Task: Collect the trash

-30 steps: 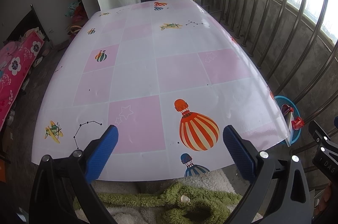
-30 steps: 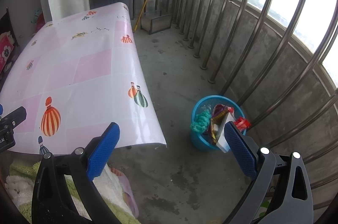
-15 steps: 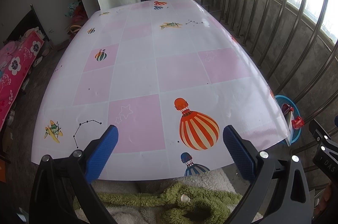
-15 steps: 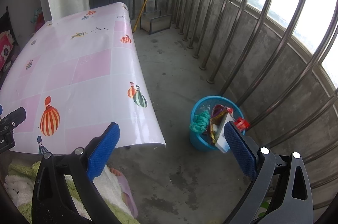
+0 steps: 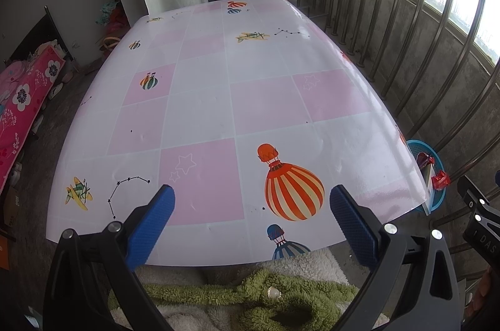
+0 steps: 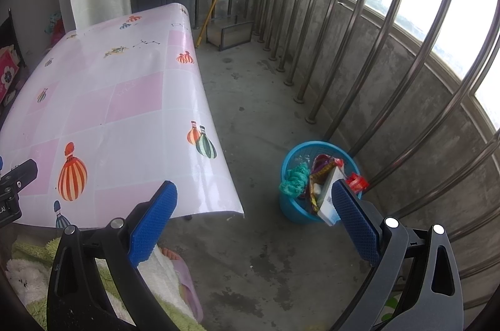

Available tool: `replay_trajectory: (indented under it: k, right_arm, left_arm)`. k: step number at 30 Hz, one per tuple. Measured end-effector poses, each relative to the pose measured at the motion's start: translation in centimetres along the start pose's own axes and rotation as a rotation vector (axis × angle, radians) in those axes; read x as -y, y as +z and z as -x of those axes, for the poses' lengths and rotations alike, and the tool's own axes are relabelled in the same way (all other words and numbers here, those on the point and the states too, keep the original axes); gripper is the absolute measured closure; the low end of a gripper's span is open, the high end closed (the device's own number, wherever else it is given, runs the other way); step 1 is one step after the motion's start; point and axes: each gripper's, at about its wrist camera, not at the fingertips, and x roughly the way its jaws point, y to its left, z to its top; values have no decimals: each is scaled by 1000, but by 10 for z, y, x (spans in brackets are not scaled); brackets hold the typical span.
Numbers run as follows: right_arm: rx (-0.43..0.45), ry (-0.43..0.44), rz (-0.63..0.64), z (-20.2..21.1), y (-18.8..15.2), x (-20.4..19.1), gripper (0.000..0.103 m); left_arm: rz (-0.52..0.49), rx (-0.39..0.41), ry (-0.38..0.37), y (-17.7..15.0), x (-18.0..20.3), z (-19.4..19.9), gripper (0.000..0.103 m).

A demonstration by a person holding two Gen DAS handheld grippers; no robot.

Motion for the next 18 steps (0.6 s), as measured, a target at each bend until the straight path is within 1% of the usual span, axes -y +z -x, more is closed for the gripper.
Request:
replay_trajectory:
  k: [18]
  right_arm:
    - [1,-2,1,0,1,0,8]
  left_arm:
    - [0,-5,-2,-1,1,-1,6]
